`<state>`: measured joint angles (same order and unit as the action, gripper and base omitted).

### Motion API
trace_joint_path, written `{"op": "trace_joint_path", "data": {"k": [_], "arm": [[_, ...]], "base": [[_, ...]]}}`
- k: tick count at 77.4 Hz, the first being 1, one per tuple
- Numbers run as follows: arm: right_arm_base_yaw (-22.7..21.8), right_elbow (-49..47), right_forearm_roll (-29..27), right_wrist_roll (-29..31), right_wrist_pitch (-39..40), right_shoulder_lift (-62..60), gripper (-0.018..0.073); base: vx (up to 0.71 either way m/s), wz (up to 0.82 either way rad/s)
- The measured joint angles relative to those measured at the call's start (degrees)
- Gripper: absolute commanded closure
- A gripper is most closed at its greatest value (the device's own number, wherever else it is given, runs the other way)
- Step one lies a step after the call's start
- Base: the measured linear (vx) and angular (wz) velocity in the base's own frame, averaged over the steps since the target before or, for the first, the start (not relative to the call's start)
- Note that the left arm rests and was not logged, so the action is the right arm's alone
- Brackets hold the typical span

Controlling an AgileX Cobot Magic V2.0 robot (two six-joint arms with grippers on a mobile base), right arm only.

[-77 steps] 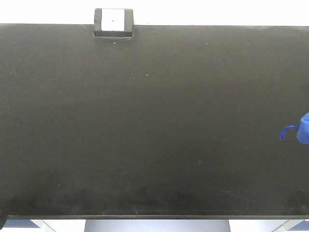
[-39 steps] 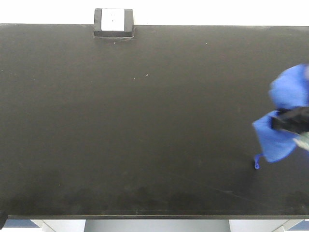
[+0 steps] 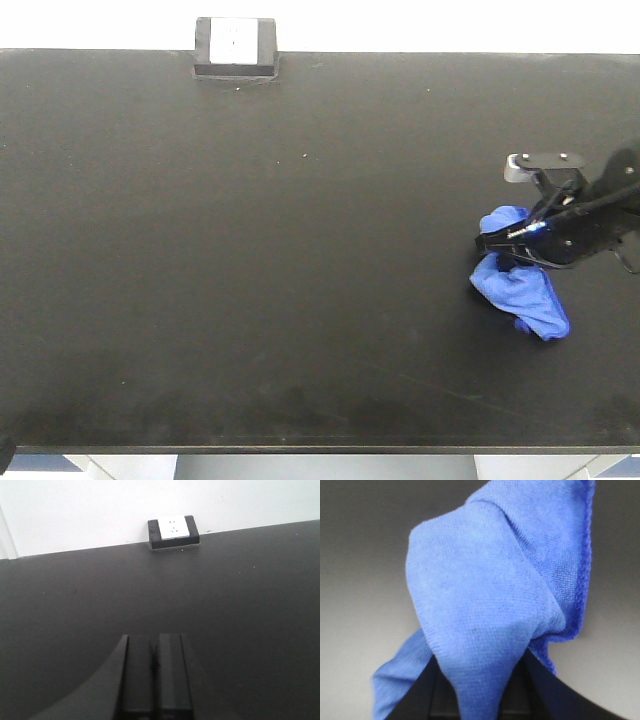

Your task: Wipe right workspace with blue cloth

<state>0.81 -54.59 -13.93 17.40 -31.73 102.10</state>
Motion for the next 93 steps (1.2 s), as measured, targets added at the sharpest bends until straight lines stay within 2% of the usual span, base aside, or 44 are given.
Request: {"op": "trace_joint_path", "data": {"k": [11,16,26,35,40,45,51,60,67,74,78,84,93], "arm": [[0.5,-0.7,-1.4,1.4,0.0,1.6,0.0563],[1.8,-0.7,-2.7,3.8,0.1,1.6,0.0563],[8.8,-0.7,-6.8,9.4,0.0,1.7,0.0563],[15.2,-0.7,-8.6,10.9,0.0,1.7,0.0563],[16.4,-0.7,-8.2,11.0,0.2,1.7,0.0563],[15.7,-0.7,-6.4,10.1,0.3,1.7,0.0563],[12.7,-0.7,-3.6,7.7,0.1,1.9,0.0563],[3.2,-0.7,0.8,3.7,-0.2,2.1,0.0563],[-3.3,-0.9,2.8,2.9,-0.7,2.1,0.0563],[-6.7,-0.9,2.7,2.6,-1.1,2.1,0.0563],[-6.6,-0.9,1.2,3.3,-1.3,2.1,0.0563],[-4.1,-0.9,-2.5,6.5,-1.9,2.1,0.0563],[5.0,-0.9,-9.1,11.9,-3.0,2.1,0.0563]], "base": [[0.00,0.00],[0.00,0.00],[0.00,0.00],[0.00,0.00],[0.00,0.00],[0.00,0.00],[0.00,0.00],[0.00,0.00],[0.00,0.00],[0.00,0.00],[0.00,0.00],[0.00,0.00],[0.00,0.00]]}}
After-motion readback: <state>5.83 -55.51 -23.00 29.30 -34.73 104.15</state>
